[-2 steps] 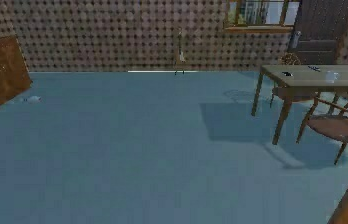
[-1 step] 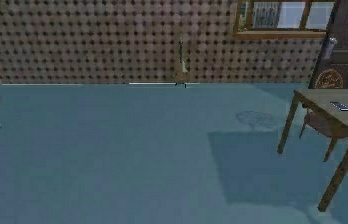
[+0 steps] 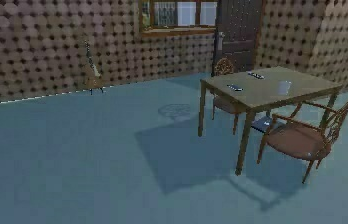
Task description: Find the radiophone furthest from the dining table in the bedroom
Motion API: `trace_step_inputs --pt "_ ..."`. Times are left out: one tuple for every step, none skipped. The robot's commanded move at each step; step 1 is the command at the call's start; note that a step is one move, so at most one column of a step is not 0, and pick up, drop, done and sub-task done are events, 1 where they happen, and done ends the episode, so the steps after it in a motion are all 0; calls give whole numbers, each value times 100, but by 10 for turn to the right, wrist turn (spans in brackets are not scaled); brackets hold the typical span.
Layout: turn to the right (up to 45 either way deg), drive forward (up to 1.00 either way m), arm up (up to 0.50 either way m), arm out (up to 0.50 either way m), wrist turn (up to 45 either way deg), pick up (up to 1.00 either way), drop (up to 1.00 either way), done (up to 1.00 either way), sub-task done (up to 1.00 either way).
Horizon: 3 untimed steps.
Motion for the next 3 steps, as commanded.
trace_step_inputs --pt "0 55 0 0 0 0 0 0 0" --pt "450 0 0 0 0 0 0 0 0" --pt "180 0 0 0 0 0 0 0 0"
